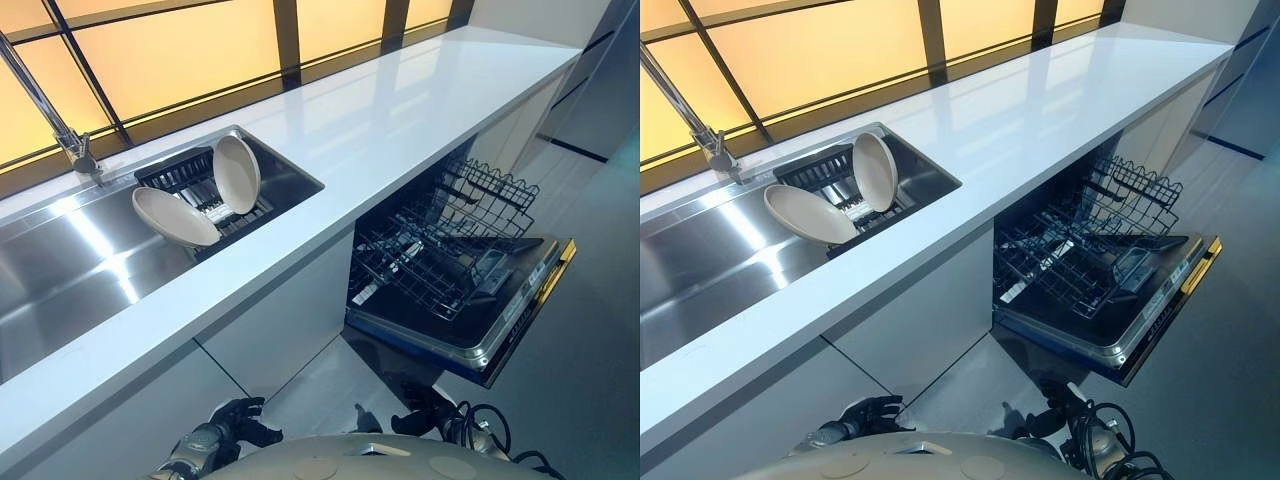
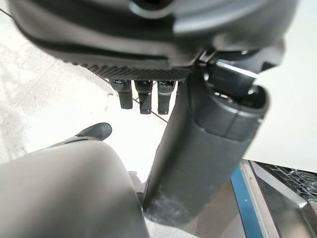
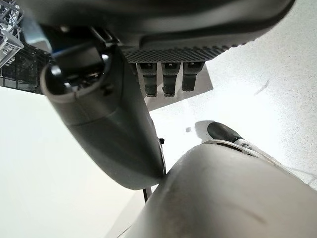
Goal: Pick up plates and place into dishwasher.
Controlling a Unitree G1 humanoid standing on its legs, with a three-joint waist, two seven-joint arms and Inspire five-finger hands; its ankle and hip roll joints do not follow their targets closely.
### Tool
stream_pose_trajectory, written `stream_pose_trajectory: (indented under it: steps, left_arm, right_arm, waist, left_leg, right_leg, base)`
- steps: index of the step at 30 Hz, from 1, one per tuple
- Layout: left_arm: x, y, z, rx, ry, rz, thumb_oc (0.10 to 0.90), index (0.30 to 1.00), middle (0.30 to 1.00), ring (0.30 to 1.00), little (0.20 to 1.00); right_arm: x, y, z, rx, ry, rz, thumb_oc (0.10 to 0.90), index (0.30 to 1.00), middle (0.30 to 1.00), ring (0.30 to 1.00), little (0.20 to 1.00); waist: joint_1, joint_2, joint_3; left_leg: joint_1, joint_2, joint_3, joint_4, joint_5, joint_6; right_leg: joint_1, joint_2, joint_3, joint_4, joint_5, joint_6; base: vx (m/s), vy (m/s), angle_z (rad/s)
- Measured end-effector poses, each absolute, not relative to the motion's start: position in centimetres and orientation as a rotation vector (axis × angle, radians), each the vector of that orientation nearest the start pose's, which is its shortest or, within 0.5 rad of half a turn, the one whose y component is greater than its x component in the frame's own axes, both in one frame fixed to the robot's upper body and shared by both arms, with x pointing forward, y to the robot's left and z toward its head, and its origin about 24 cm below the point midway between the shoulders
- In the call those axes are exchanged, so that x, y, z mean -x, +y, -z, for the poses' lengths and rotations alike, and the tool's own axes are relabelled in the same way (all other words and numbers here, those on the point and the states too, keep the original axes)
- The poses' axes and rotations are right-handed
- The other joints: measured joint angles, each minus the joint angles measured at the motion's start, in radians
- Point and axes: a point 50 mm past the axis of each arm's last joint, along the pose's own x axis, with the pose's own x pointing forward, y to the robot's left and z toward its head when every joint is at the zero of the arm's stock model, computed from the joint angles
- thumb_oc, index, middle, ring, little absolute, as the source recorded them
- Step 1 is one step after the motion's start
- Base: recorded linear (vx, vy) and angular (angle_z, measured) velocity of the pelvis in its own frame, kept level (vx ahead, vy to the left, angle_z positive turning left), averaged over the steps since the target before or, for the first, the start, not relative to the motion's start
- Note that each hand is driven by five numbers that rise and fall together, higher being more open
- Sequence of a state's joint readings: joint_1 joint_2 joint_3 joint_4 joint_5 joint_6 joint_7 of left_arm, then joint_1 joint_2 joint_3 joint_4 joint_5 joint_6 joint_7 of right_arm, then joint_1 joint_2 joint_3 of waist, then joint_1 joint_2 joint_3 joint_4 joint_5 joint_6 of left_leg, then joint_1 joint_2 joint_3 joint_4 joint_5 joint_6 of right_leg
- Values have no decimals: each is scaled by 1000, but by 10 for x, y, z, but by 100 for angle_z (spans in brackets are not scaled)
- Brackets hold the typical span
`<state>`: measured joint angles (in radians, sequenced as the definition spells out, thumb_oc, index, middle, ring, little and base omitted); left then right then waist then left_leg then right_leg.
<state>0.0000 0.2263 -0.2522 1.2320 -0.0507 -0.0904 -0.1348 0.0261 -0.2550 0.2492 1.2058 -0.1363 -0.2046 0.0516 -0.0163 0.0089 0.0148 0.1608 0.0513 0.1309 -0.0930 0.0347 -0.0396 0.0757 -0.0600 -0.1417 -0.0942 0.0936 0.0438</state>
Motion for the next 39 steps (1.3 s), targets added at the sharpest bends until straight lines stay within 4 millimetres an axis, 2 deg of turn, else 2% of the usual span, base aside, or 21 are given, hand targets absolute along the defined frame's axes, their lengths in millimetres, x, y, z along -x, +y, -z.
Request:
stream_pose_trajectory:
  steps: [11,19,25,27,30,32,34,36,37,38,39]
  left_arm:
    - [-88,213,165,-200,1212,169,800,900,900,900,900]
    - [-88,208,164,-131,1211,243,800,900,900,900,900]
    - [-111,196,157,-344,1108,453,800,900,900,900,900]
    - [-129,188,149,-438,1025,548,800,900,900,900,900]
    - [-167,170,121,-537,822,692,800,900,900,900,900]
    - [-193,154,90,-587,656,819,800,900,900,900,900]
    - [-220,135,48,-550,484,922,800,900,900,900,900]
    - [-241,115,3,-433,322,1000,800,900,900,900,900]
    - [-245,109,-9,-381,274,1021,800,900,900,900,900]
    - [-250,99,-28,-277,206,1050,800,900,900,900,900]
    - [-251,89,-50,-82,152,1088,800,900,900,900,900]
  right_arm:
    - [-91,-219,159,429,1070,-242,800,900,900,900,900]
    - [-91,-219,159,431,1069,-246,800,900,900,900,900]
    - [-94,-219,158,432,1066,-257,800,900,900,900,900]
    - [-96,-219,157,439,1066,-271,800,900,900,900,900]
    - [-100,-218,156,461,1051,-294,800,900,900,900,900]
    - [-103,-219,154,472,1039,-300,800,900,900,900,900]
    - [-105,-221,154,483,1035,-303,800,900,900,900,900]
    - [-107,-222,153,487,1031,-298,800,900,900,900,900]
    - [-107,-222,153,489,1030,-297,800,900,900,900,900]
    - [-108,-222,153,494,1027,-296,800,900,900,900,900]
    - [-108,-221,153,503,1022,-292,800,900,900,900,900]
  waist:
    - [1,-7,-19]
    - [1,-6,-20]
    - [-9,-2,-19]
    - [-10,-1,-19]
    - [-10,3,-9]
    - [-9,9,0]
    - [-8,19,10]
    - [-7,26,17]
    - [-7,28,17]
    - [-7,31,20]
    - [-8,32,21]
  left_leg:
    - [0,1,0,0,0,0]
    - [1,0,1,0,0,0]
    - [1,0,5,0,0,0]
    - [-7,-1,5,0,1,0]
    - [-15,-4,0,0,7,-2]
    - [-16,-4,-1,0,8,-3]
    - [-17,-3,-4,-1,8,-3]
    - [-19,-3,-12,-1,8,-4]
    - [-19,-3,-13,-1,8,-4]
    - [-17,-2,-18,0,8,-4]
    - [-15,-2,-28,-1,8,-5]
  right_leg:
    - [0,0,0,0,0,0]
    - [0,0,1,0,0,0]
    - [-4,1,19,1,0,0]
    - [-12,1,24,3,0,0]
    - [-18,1,25,4,3,-2]
    - [-17,1,24,3,3,-2]
    - [-16,1,22,2,2,-2]
    - [-14,1,17,0,2,-2]
    - [-13,1,16,0,2,-2]
    - [-10,2,14,-1,2,-2]
    - [-8,3,13,-1,2,-2]
  base:
    - [0,0,0]
    - [0,0,0]
    - [-22,14,-1]
    - [-43,15,0]
    - [-51,6,4]
    - [-40,-6,2]
    - [-15,-19,4]
    - [11,-21,8]
    - [19,-18,7]
    - [22,-17,4]
    - [32,-22,3]
